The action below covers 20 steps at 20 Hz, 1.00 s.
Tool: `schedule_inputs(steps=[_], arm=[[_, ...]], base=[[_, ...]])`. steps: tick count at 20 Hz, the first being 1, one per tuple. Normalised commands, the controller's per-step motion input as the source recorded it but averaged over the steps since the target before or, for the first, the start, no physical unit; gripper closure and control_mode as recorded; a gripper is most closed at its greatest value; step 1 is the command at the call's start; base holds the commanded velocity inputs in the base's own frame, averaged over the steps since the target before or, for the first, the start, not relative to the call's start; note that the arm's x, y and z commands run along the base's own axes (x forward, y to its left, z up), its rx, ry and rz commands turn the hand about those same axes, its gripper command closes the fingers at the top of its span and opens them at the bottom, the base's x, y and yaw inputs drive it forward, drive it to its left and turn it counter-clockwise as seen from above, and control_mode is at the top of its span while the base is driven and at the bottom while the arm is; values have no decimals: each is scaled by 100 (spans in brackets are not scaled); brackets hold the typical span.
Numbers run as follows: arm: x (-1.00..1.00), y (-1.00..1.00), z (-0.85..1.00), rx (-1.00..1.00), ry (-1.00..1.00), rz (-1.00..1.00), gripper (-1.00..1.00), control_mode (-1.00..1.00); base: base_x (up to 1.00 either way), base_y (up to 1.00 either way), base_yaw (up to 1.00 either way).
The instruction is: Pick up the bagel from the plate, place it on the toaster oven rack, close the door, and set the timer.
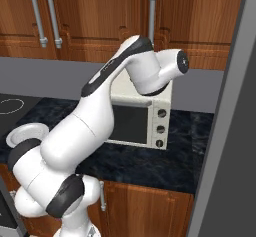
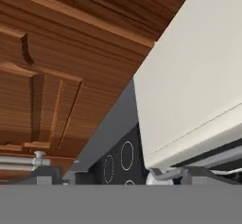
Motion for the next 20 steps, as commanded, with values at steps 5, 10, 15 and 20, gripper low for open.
schedule_inputs(steps=[5, 10, 15, 20], arm=[[-80, -37, -7, -5, 0, 0, -100, -100], [-71, -48, -19, -13, 0, 0, -100, -100], [-25, -41, -50, -28, 0, 0, -100, -100], [-1, -34, -74, -32, 0, 1, -100, -100]], base=[[0, 0, 0], [0, 0, 0], [0, 0, 0], [0, 0, 0]])
